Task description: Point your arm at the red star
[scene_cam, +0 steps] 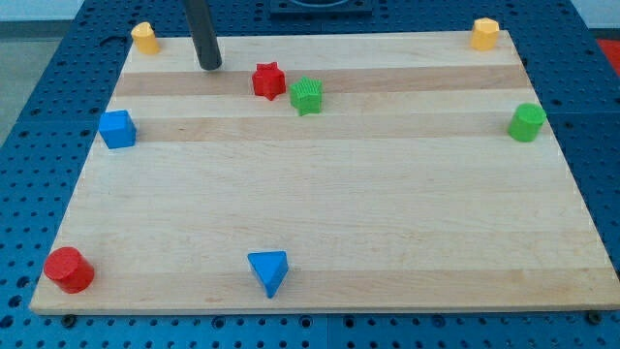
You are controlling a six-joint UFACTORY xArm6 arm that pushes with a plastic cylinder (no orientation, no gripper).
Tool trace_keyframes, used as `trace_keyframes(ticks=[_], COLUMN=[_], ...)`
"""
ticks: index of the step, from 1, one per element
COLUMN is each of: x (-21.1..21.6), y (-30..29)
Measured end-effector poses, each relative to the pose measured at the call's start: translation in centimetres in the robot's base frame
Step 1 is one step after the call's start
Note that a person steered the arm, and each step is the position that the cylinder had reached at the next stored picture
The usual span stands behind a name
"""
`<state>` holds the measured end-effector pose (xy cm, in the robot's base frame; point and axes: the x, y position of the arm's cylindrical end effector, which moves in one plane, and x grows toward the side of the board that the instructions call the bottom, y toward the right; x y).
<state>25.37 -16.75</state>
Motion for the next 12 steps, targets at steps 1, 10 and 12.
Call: trace_keyframes(ticks=[1, 10, 12], x=[0.0, -0.8, 0.4], y=[0.0, 11.9, 11.9])
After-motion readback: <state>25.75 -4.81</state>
